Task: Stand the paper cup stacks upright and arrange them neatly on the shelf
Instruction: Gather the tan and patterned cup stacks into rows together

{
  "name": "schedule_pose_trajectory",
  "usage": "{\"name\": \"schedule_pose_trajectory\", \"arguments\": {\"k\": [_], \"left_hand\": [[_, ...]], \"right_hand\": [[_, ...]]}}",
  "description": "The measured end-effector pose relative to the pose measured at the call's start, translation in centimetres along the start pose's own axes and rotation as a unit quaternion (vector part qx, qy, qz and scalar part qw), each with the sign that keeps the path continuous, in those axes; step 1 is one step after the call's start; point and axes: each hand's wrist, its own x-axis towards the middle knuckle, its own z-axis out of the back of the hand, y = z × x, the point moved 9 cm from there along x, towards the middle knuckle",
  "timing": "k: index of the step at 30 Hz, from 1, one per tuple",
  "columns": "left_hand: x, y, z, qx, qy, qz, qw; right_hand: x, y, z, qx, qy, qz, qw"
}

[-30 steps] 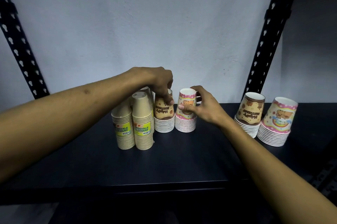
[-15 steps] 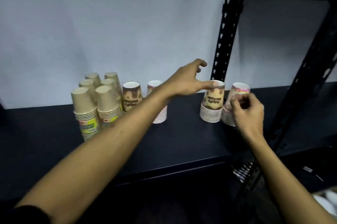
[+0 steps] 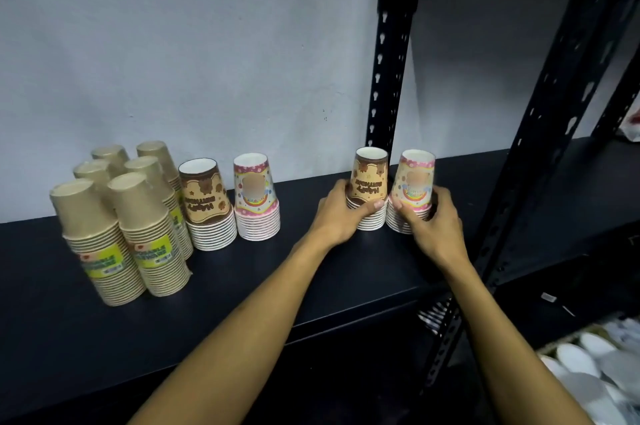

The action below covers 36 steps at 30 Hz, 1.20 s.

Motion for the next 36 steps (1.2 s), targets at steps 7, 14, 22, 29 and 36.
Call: {"name": "schedule_pose_trajectory", "arguments": {"k": [7,14,22,29,36], "left_hand": [[-2.0,0.5,1.6,0.038,-0.001,-0.002,0.999],[-7.0,1.5,5.3,0.085,-0.017,-0.013,0.996],[-13.2,2.9,10.5,0.107,-0.055,-0.004,0.993],[-14.8,3.4,12.9,0.122,-0.049,0.03,0.991],[-14.4,-0.5,15.5,0.124,-0.063,0.004,0.99]], "right_hand": [[-1.0,0.9,-0.5,-0.015,0.034,0.024,0.999],[-4.3,2.6,-2.4,-0.004,0.086,0.045,0.995],[-8.7,5.8,-5.9,0.017,0.163,0.074,0.984],[-10.4,7.9,-6.5,0.011,0.199,0.09,0.976],[-8.5,10.6,-5.2,-0.005,0.228,0.117,0.967]]}}
